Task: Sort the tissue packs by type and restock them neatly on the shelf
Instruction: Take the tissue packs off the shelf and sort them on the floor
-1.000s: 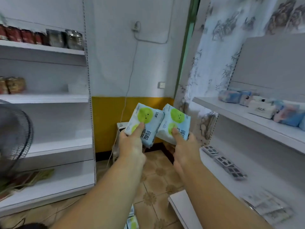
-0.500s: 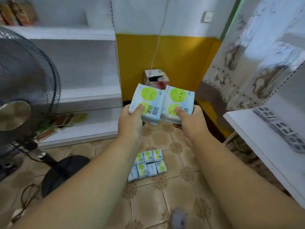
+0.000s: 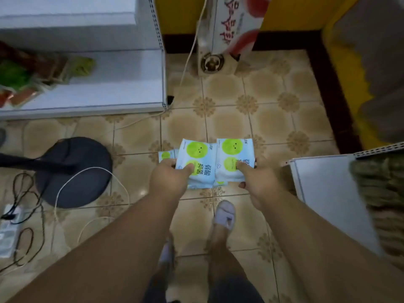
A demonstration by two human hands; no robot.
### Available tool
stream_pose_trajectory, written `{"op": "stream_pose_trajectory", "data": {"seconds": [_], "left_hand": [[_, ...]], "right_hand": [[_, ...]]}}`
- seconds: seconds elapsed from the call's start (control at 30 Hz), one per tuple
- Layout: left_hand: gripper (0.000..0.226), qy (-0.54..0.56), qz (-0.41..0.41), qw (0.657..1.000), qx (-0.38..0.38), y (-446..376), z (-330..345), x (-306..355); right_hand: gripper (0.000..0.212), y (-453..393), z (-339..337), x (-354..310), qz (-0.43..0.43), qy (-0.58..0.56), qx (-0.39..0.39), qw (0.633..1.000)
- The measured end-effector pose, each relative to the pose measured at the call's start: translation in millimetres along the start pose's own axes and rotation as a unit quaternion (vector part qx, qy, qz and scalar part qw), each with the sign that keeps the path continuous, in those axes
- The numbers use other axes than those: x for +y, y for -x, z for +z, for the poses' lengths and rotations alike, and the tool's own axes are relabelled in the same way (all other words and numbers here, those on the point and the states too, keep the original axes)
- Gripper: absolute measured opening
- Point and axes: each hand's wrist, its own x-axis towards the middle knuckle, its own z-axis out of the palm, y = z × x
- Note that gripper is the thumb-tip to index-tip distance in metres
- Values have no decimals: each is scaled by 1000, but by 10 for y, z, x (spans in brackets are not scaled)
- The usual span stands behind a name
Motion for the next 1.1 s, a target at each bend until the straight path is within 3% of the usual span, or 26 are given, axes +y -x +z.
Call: {"op": "stream_pose_trajectory", "data": {"seconds": [0.27, 0.37, 0.67, 0.73, 0.8, 0.87, 0.97, 1.1], "left_hand": [[28, -151, -102, 981, -61, -1797, 1354, -1497], [32, -165, -140, 973, -78, -2289, 1737, -2081], [26, -229, -83, 969, -35, -3427, 2440, -2920], [28, -249, -66, 966, -36, -3492, 2464, -2960], [39, -259, -52, 964, -30, -3387, 2413, -2884], [43, -261, -43, 964, -28, -3114, 2288, -2670], [36, -243, 1, 968, -55, -2502, 2025, -2126], [35, -232, 122, 962, -77, -1586, 1550, -1092]], "right_hand": [[12, -1894, 326, 1824, 147, -45, 21, 988], [35, -2502, 452, 2523, 165, -23, 43, 985], [22, -3804, 805, 3511, 168, -11, 32, 985], [31, -3895, 854, 3544, 157, 93, 37, 983], [55, -3806, 868, 3418, 158, 200, 41, 966], [66, -3535, 850, 3138, 168, 246, 33, 954], [57, -2880, 794, 2504, 103, 314, -17, 944], [55, -1808, 629, 1307, -57, 361, -39, 930]]}}
